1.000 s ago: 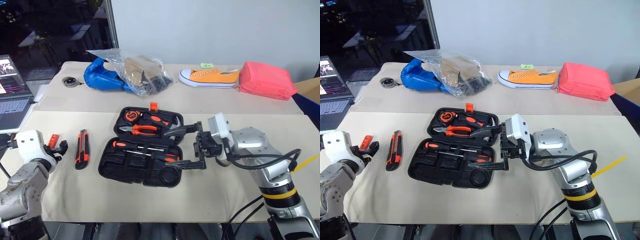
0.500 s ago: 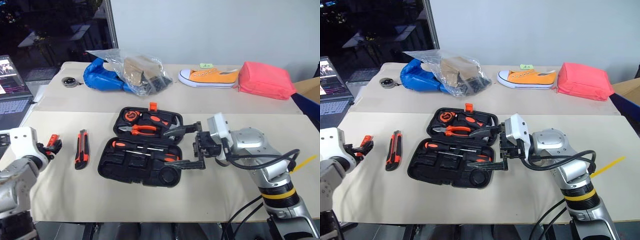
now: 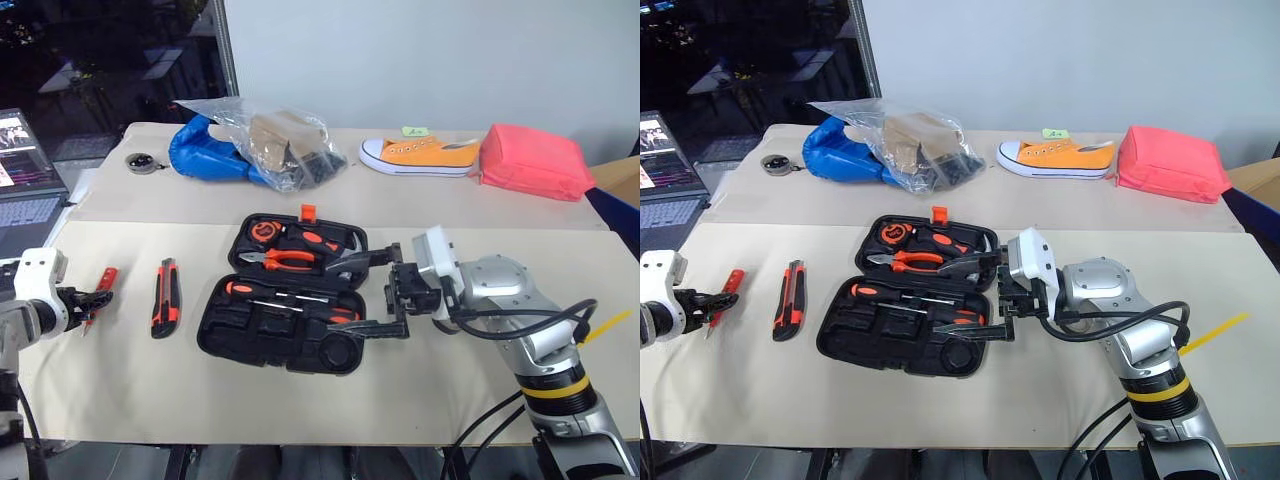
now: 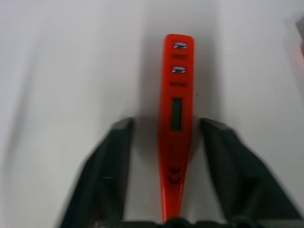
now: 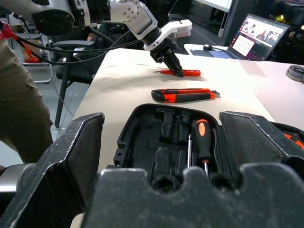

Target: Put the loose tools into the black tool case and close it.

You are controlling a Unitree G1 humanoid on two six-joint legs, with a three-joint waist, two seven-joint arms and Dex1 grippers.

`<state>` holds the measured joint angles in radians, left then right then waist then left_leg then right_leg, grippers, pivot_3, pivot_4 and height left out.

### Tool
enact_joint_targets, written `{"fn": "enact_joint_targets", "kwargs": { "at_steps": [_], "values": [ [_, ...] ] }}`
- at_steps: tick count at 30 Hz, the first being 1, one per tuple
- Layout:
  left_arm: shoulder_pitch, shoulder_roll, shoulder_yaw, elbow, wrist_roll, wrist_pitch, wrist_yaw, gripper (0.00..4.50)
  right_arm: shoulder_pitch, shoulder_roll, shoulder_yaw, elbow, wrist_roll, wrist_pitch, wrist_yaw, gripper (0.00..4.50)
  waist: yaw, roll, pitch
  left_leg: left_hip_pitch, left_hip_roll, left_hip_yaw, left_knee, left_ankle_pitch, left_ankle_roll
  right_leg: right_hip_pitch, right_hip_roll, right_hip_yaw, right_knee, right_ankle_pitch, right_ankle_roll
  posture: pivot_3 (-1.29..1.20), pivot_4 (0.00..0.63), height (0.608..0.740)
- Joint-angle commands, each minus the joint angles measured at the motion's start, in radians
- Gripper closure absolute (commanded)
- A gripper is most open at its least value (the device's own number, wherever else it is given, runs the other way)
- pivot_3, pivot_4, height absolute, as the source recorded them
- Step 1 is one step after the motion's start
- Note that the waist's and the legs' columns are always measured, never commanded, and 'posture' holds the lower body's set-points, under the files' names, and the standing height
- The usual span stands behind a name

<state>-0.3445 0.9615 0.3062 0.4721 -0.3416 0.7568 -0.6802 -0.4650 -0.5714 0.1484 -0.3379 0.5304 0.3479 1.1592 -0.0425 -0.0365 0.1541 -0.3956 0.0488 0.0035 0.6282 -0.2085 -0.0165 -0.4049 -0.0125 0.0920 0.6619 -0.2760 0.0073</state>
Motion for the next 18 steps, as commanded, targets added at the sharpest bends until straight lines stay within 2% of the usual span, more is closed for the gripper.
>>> {"fn": "enact_joint_targets", "kwargs": {
  "at_steps": [1,2,6,9,13,18],
  "values": [
    [0.027,0.044,-0.042,-0.028,0.005,-0.130,-0.189,3.94,0.000,-0.008,-0.016,-0.047,0.002,-0.007,-0.017,0.00,0.001,0.000,0.000,-0.001,0.000,0.000,0.000,0.000,0.000,0.000,0.000,0.000,0.000,0.000,0.000,0.00,0.150,0.740],
    [0.038,0.053,-0.045,-0.032,0.008,-0.164,-0.223,4.07,0.001,-0.009,-0.016,-0.048,0.002,-0.007,-0.019,0.00,0.000,0.000,0.000,-0.001,0.000,0.000,0.000,0.000,0.000,-0.001,0.000,0.000,0.000,0.000,0.000,0.00,0.150,0.740],
    [0.128,0.149,-0.060,-0.028,0.038,-0.565,-0.558,4.07,0.005,-0.012,-0.016,-0.051,0.003,-0.007,-0.022,0.00,-0.004,0.000,0.000,-0.002,0.001,0.001,0.000,0.000,0.000,-0.002,0.000,0.000,0.000,0.000,-0.001,0.00,0.150,0.740],
    [0.084,0.203,-0.106,0.036,0.062,-0.685,-0.704,4.07,0.008,-0.010,-0.014,-0.053,0.003,-0.008,-0.028,0.00,0.000,0.000,0.000,-0.002,0.002,0.001,0.000,0.000,0.000,-0.003,0.000,-0.001,0.001,-0.001,-0.003,0.00,0.150,0.740],
    [0.023,0.250,-0.162,0.117,0.109,-0.989,-0.899,4.07,0.015,-0.005,-0.008,-0.062,0.002,-0.007,-0.039,0.00,0.003,0.002,0.000,-0.002,0.001,0.001,0.000,0.000,0.000,-0.003,0.001,-0.001,0.001,-0.001,-0.003,0.00,0.150,0.740],
    [-0.009,0.354,-0.324,0.209,0.055,-1.270,-0.934,4.07,0.029,-0.011,-0.013,-0.071,0.005,-0.005,-0.049,0.00,-0.002,0.001,0.000,-0.003,0.002,0.002,0.000,0.000,0.000,-0.003,0.001,-0.001,0.001,-0.002,-0.002,0.00,0.150,0.740]
  ]
}}
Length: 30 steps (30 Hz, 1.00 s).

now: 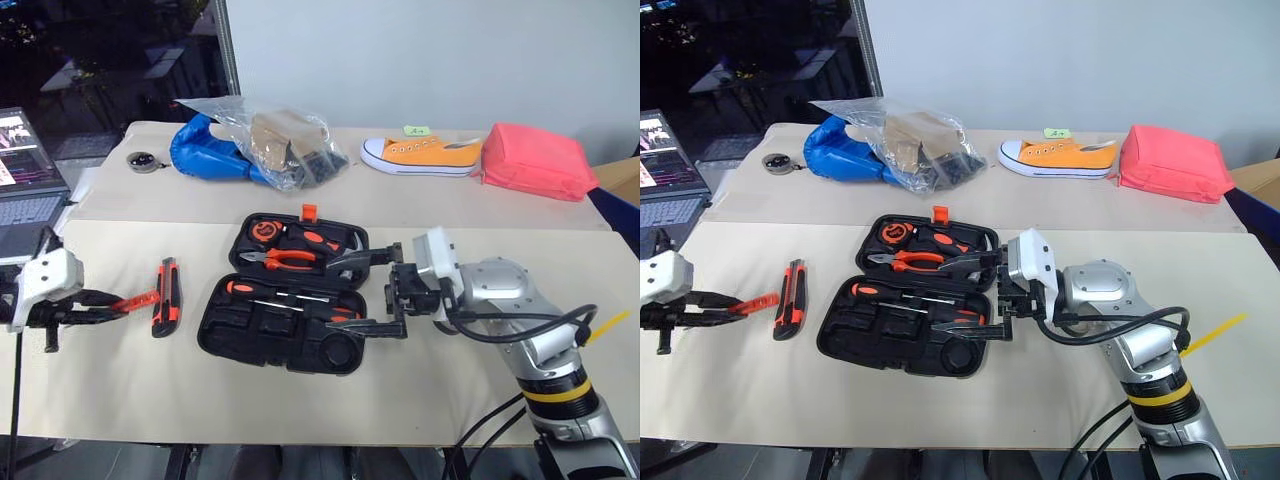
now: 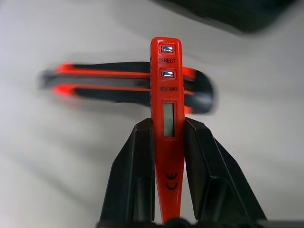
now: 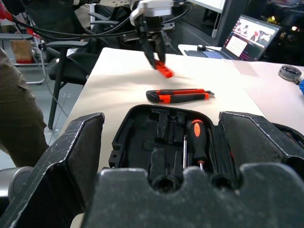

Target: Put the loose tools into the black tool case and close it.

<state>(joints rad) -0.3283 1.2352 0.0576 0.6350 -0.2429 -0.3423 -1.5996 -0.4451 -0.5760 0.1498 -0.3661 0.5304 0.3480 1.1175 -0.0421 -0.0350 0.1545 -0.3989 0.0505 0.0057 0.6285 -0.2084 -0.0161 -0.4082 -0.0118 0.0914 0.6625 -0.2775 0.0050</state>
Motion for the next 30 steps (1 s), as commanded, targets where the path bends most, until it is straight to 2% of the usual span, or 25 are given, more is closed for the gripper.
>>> {"fn": "enact_joint_targets", "kwargs": {
  "at_steps": [1,3,5,10,12,13,17,18,20,23,24,25,27,29,30],
  "values": [
    [-0.033,0.101,-0.118,0.069,-0.045,-0.221,-0.015,4.07,0.011,-0.007,-0.014,-0.043,0.005,-0.005,-0.009,0.00,-0.003,0.000,0.000,0.000,0.000,0.000,0.000,0.000,0.000,-0.001,0.000,0.000,0.000,0.000,0.000,0.00,0.150,0.740],
    [-0.067,0.136,-0.226,0.147,0.015,-0.398,-0.015,4.07,0.016,-0.005,-0.011,-0.049,0.005,-0.006,-0.015,0.00,-0.003,0.000,0.000,-0.001,0.000,0.000,0.000,0.000,0.000,-0.001,0.000,0.000,0.000,0.000,0.000,0.00,0.150,0.740],
    [-0.141,0.120,-0.303,0.232,0.073,-0.521,-0.015,4.07,0.020,0.001,-0.007,-0.054,0.006,-0.004,-0.022,0.00,-0.001,0.001,0.000,-0.001,0.001,0.000,0.000,0.000,0.001,-0.002,0.001,0.000,0.000,0.000,0.000,0.00,0.150,0.740],
    [-0.280,0.060,-0.442,0.383,0.149,-0.720,-0.015,4.07,0.027,0.001,-0.003,-0.073,0.012,0.008,-0.031,0.00,0.006,0.001,0.000,0.000,0.000,0.000,0.004,0.000,0.001,0.001,0.001,-0.001,0.002,0.000,0.001,0.00,0.150,0.740],
    [-0.320,0.046,-0.471,0.432,0.160,-0.731,-0.015,4.07,0.028,-0.004,-0.006,-0.076,0.014,0.014,-0.029,0.00,0.006,0.000,0.000,-0.001,0.001,0.000,0.005,0.000,0.001,0.001,0.001,-0.001,0.002,0.000,0.001,0.00,0.150,0.740],
    [-0.336,0.038,-0.474,0.452,0.157,-0.728,-0.015,3.27,0.029,-0.007,-0.007,-0.078,0.015,0.016,-0.027,0.00,0.005,0.000,0.000,-0.001,0.001,0.000,0.005,0.000,0.001,0.001,0.001,-0.001,0.002,0.000,0.001,0.00,0.150,0.740],
    [-0.305,0.041,-0.419,0.467,0.079,-0.694,-0.015,2.06,0.030,-0.009,-0.007,-0.081,0.020,0.020,-0.023,0.00,-0.002,0.000,0.000,0.000,0.001,0.000,0.005,0.000,0.001,0.001,0.001,-0.001,0.002,0.000,0.001,0.00,0.150,0.740],
    [-0.262,0.053,-0.384,0.437,0.012,-0.632,-0.015,1.61,0.028,-0.006,-0.005,-0.078,0.020,0.019,-0.021,0.00,-0.004,0.000,0.000,-0.001,0.001,0.000,0.005,-0.001,0.001,0.001,0.002,-0.001,0.002,0.000,0.001,0.00,0.150,0.740],
    [-0.138,0.088,-0.297,0.339,-0.134,-0.490,-0.015,1.61,0.026,0.000,0.000,-0.069,0.020,0.012,-0.014,0.00,-0.010,0.001,0.000,0.000,0.002,0.000,0.004,-0.001,0.002,0.001,0.002,0.000,0.002,0.000,0.001,0.00,0.150,0.740],
    [0.221,0.146,-0.044,0.044,-0.381,-0.108,0.054,1.61,0.025,0.012,0.010,-0.055,0.018,0.000,-0.001,0.00,-0.027,0.001,0.000,-0.001,0.004,0.000,0.004,-0.001,0.002,-0.001,0.003,-0.001,0.002,0.000,0.001,0.00,0.150,0.740],
    [0.388,0.120,0.110,-0.107,-0.439,0.031,0.154,1.61,0.022,0.016,0.014,-0.049,0.017,-0.004,0.003,0.00,-0.031,0.001,0.000,-0.001,0.006,0.000,0.004,-0.001,0.002,-0.001,0.002,-0.001,0.003,0.000,0.001,0.00,0.150,0.740],
    [0.552,0.068,0.275,-0.282,-0.484,0.178,0.265,1.61,0.020,0.020,0.017,-0.044,0.017,-0.007,0.008,0.00,-0.031,0.001,0.001,0.000,0.013,-0.001,0.004,-0.002,0.002,-0.001,0.001,-0.002,0.004,0.000,0.001,0.00,0.150,0.740],
    [0.827,-0.110,0.550,-0.655,-0.553,0.417,0.572,1.61,0.016,0.026,0.020,-0.038,0.023,-0.009,0.016,0.00,-0.030,0.004,0.001,0.002,0.014,-0.003,0.004,-0.002,0.002,0.001,-0.001,-0.006,0.003,0.000,0.001,0.00,0.150,0.740],
    [0.971,-0.286,0.671,-0.962,-0.586,0.625,0.963,1.61,0.009,0.029,0.019,-0.031,0.029,-0.006,0.025,0.00,-0.029,0.003,0.002,0.005,0.016,-0.001,0.003,-0.003,0.001,0.003,-0.011,-0.007,0.003,0.000,0.001,0.00,0.150,0.740],
    [1.016,-0.357,0.697,-1.075,-0.641,0.694,1.100,1.61,0.005,0.030,0.018,-0.026,0.032,-0.004,0.031,0.00,-0.029,0.002,0.002,0.008,0.015,0.000,0.003,-0.003,0.000,0.006,-0.012,-0.009,0.002,0.000,0.001,0.00,0.150,0.740]
  ]
}}
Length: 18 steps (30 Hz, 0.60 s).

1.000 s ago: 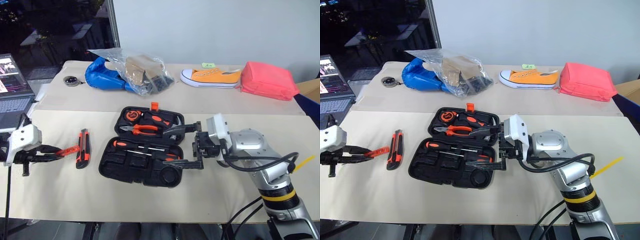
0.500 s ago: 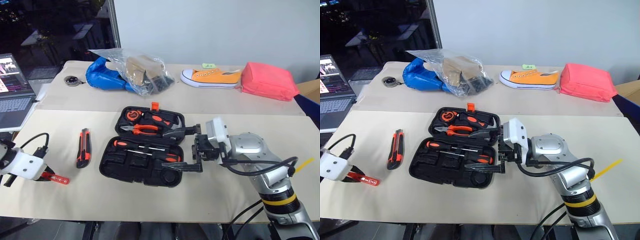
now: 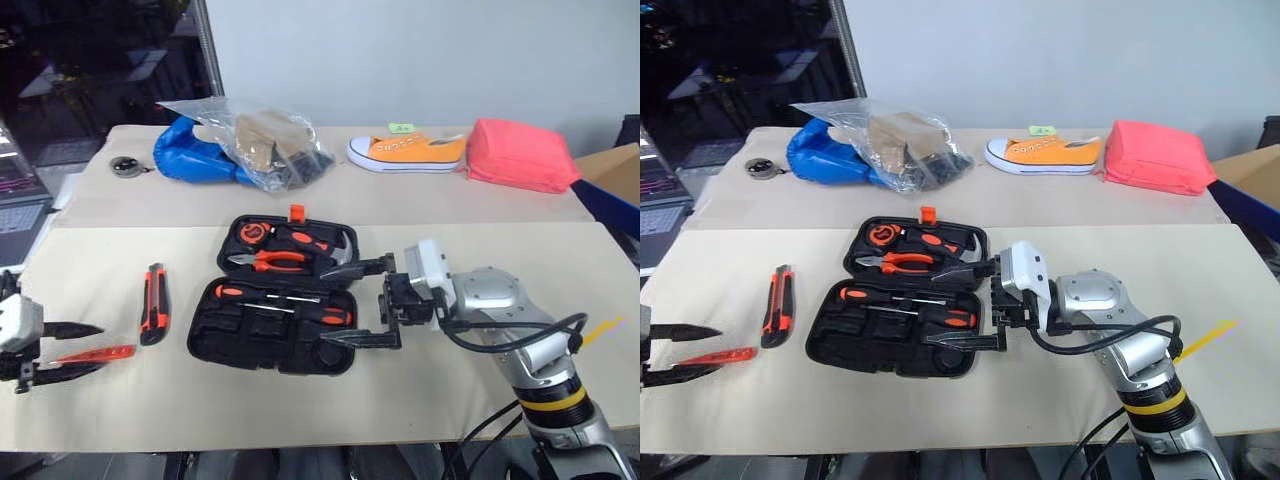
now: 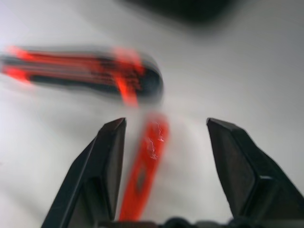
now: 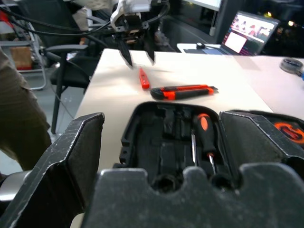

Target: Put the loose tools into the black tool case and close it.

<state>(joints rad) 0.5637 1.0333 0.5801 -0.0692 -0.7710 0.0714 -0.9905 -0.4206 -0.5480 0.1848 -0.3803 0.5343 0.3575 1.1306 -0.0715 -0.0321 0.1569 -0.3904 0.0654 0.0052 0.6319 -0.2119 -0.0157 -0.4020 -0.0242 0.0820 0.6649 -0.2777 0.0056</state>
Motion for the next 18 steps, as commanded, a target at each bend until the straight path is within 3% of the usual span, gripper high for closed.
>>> {"fn": "enact_joint_targets", "kwargs": {
  "at_steps": [1,2,4,6,9,13,18],
  "values": [
    [0.133,-0.251,0.178,-0.475,-0.138,0.323,0.678,1.61,-0.029,0.003,-0.018,-0.003,0.033,-0.010,0.027,0.00,0.003,-0.003,-0.001,0.000,0.000,0.001,0.000,0.000,0.000,0.000,0.001,0.000,-0.001,0.000,0.001,0.00,0.150,0.740],
    [0.130,-0.316,0.182,-0.548,-0.158,0.361,0.804,1.61,-0.034,0.004,-0.019,0.004,0.036,-0.007,0.034,0.00,0.006,-0.003,-0.001,0.001,-0.001,0.001,0.001,0.000,0.000,0.002,0.002,-0.002,-0.001,-0.002,0.004,0.00,0.150,0.740],
    [0.093,-0.434,0.138,-0.670,-0.309,0.452,1.211,1.61,-0.053,0.002,-0.020,0.024,0.041,-0.001,0.055,0.00,0.022,-0.003,0.000,0.008,-0.002,0.002,0.002,0.000,0.000,0.012,0.002,-0.006,-0.002,-0.003,0.006,0.00,0.150,0.740],
    [0.035,-0.510,0.081,-0.752,-0.389,0.524,1.563,1.61,-0.071,-0.002,-0.019,0.041,0.048,0.005,0.074,0.00,0.034,-0.002,0.001,0.013,0.000,0.005,0.001,0.000,0.000,0.016,0.000,-0.008,-0.002,-0.004,0.007,0.00,0.150,0.740],
    [-0.074,-0.571,-0.004,-0.780,-0.504,0.577,1.959,1.61,-0.097,-0.011,-0.019,0.055,0.059,0.018,0.100,0.00,0.042,-0.002,0.001,0.016,-0.001,0.012,0.002,0.002,0.002,0.020,-0.001,-0.010,-0.002,0.000,0.008,0.00,0.150,0.740],
    [-0.240,-0.605,-0.113,-0.718,-0.666,0.565,2.260,1.61,-0.140,-0.029,-0.020,0.079,0.062,0.031,0.141,0.00,0.045,-0.002,0.001,0.022,-0.004,0.015,0.001,0.003,0.002,0.025,0.002,-0.009,-0.003,0.002,0.005,0.00,0.150,0.740],
    [-0.385,-0.564,-0.177,-0.646,-0.701,0.585,2.420,1.61,-0.174,-0.038,-0.021,0.097,0.064,0.044,0.161,0.00,0.049,-0.001,0.000,0.022,-0.004,0.013,0.001,0.005,0.000,0.023,0.006,-0.007,-0.003,0.003,-0.001,0.00,0.150,0.740]
  ]
}}
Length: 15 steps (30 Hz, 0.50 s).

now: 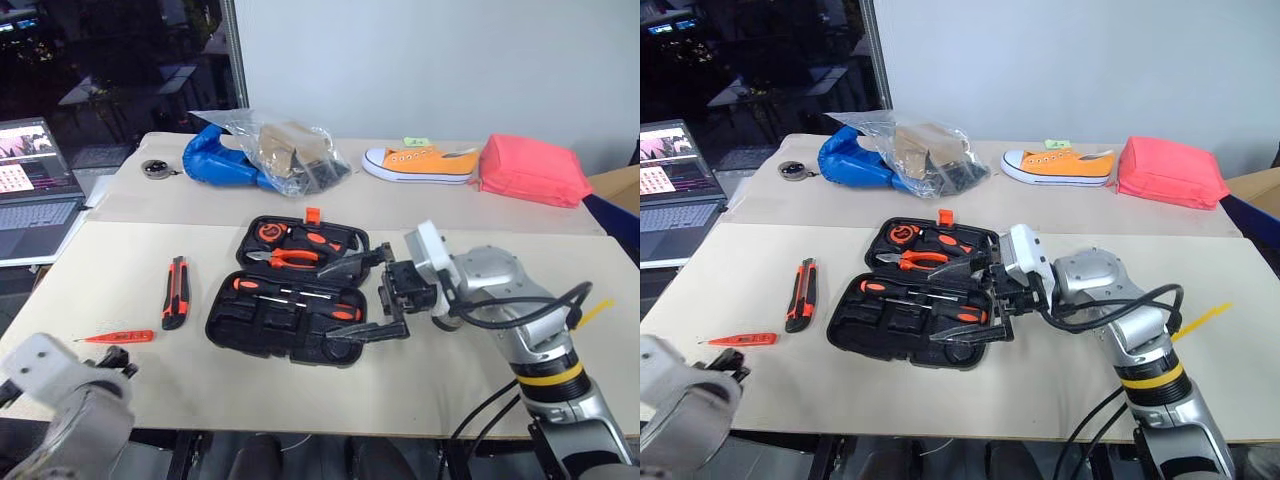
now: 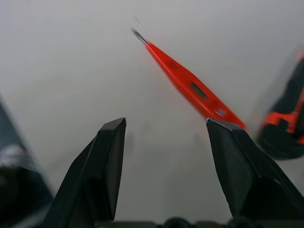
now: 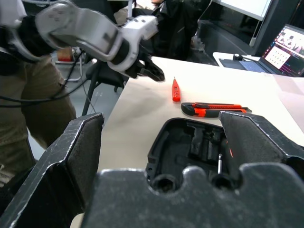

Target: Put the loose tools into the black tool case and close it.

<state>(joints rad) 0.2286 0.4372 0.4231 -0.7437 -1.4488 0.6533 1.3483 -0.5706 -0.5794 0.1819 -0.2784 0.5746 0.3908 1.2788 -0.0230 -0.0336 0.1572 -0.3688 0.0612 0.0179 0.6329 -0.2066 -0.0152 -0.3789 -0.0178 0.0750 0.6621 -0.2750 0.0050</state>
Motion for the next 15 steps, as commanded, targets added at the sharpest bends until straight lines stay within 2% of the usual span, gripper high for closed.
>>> {"fn": "enact_joint_targets", "kwargs": {
  "at_steps": [1,6,9,15],
  "values": [
    [-0.087,0.039,-0.031,0.055,-0.027,0.005,0.102,1.61,-0.029,-0.006,-0.018,-0.006,0.024,0.015,0.013,0.00,0.002,0.000,0.000,0.000,0.000,-0.001,0.000,0.000,-0.001,0.000,0.001,0.001,0.000,0.001,-0.003,0.00,0.150,0.740],
    [-0.234,0.035,-0.051,0.190,0.010,-0.004,0.163,1.61,-0.035,-0.005,-0.018,-0.012,0.025,0.029,0.010,0.00,0.012,0.000,0.000,-0.011,-0.001,-0.003,-0.003,0.001,-0.002,-0.009,0.002,0.002,-0.003,0.001,-0.004,0.00,0.150,0.740],
    [-0.297,0.023,-0.071,0.266,0.047,0.009,0.174,1.61,-0.037,-0.005,-0.020,-0.014,0.024,0.035,0.010,0.00,0.012,0.000,0.000,-0.015,-0.001,-0.006,-0.003,-0.001,-0.010,-0.011,0.002,0.000,-0.006,0.001,-0.004,0.00,0.150,0.740],
    [-0.345,-0.054,-0.084,0.382,0.128,0.026,0.234,1.61,-0.049,-0.005,-0.022,-0.004,0.019,0.031,0.014,0.00,0.012,0.001,-0.001,-0.018,-0.002,-0.007,-0.003,-0.002,-0.011,-0.010,0.000,-0.002,-0.012,0.001,-0.002,0.00,0.150,0.740]
  ]
}}
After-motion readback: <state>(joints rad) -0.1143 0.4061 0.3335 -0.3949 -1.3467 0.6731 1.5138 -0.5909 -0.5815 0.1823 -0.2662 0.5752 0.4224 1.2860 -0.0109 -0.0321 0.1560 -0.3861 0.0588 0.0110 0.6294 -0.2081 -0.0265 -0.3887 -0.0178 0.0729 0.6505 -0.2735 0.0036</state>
